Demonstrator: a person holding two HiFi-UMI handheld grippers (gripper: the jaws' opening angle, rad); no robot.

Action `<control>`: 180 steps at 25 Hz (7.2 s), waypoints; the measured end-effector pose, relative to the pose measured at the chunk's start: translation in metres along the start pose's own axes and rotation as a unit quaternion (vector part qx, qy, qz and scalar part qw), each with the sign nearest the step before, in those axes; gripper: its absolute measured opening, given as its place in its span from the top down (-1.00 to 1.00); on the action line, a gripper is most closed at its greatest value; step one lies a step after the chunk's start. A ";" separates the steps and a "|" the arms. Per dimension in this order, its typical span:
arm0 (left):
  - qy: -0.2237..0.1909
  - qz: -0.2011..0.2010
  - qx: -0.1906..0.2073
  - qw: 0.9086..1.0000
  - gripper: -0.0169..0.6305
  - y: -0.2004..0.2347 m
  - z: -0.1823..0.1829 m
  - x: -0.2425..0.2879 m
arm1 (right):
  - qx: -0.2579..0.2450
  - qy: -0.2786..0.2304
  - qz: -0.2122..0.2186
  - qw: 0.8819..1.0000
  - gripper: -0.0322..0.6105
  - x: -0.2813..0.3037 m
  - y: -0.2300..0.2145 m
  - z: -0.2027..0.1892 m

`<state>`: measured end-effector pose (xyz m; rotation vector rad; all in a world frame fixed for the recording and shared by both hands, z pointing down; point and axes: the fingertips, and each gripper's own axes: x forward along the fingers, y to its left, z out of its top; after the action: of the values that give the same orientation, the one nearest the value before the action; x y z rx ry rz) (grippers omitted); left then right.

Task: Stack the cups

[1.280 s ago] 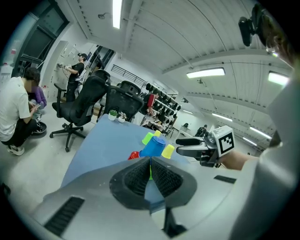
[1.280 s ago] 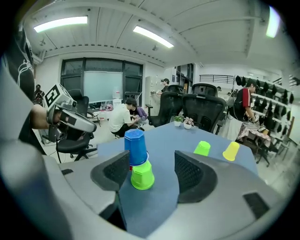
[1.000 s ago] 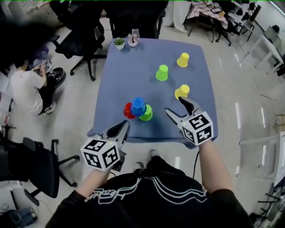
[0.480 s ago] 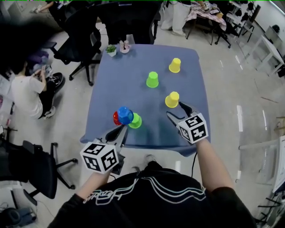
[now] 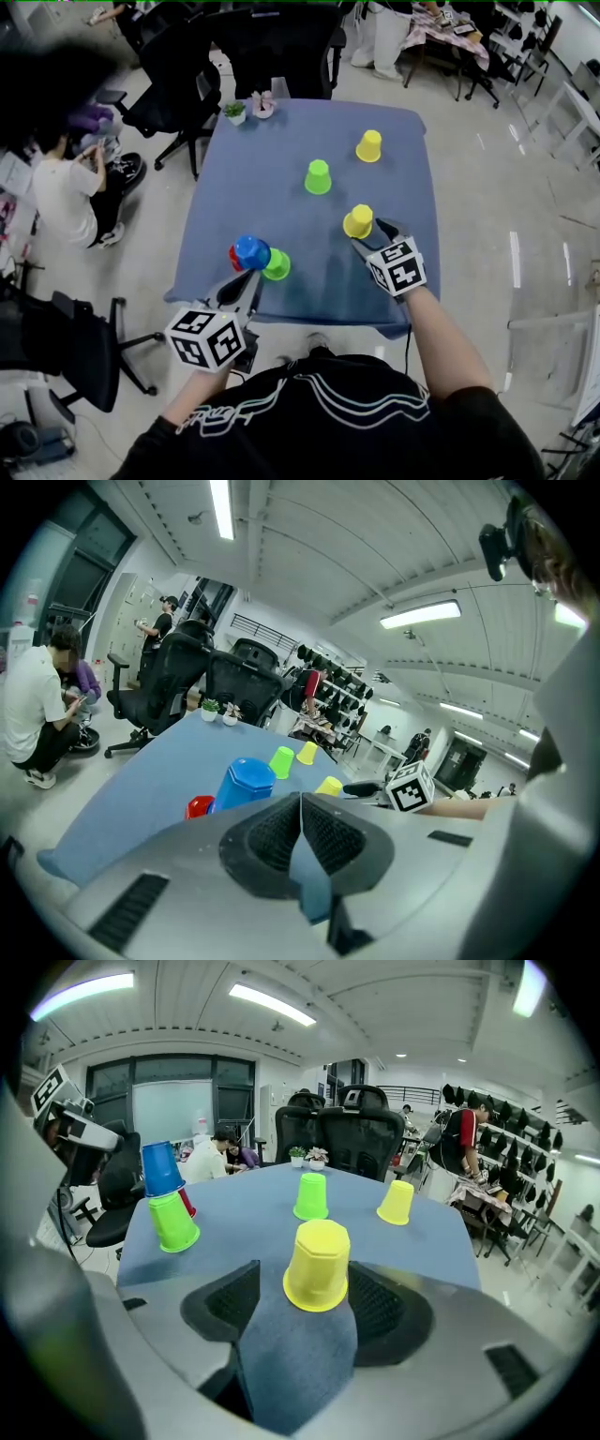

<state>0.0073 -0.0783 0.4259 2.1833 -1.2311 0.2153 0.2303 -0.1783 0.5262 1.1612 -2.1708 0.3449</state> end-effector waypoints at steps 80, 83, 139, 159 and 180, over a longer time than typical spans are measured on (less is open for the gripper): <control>-0.003 0.026 -0.023 0.999 0.86 0.061 -0.042 -0.083 | -0.017 -0.046 0.065 0.997 0.12 0.007 0.163 0.013; -0.004 0.027 -0.023 0.999 0.86 0.065 -0.040 -0.084 | -0.017 -0.042 0.064 0.997 0.12 0.012 0.164 0.010; -0.057 0.163 -0.080 0.982 0.86 0.075 0.008 -0.022 | -0.032 -0.050 0.063 0.996 -0.02 0.127 -0.011 0.113; -0.059 0.193 -0.097 0.975 0.86 0.075 -0.002 -0.005 | -0.043 -0.053 0.076 0.995 0.10 0.165 -0.021 0.107; -0.052 0.164 -0.100 0.980 0.86 0.071 -0.012 -0.036 | -0.038 -0.101 0.073 0.992 0.11 0.091 0.017 0.136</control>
<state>-0.0685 -0.0718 0.4510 1.8329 -1.5972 0.1049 0.1232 -0.2954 0.4837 1.0363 -2.4299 0.2130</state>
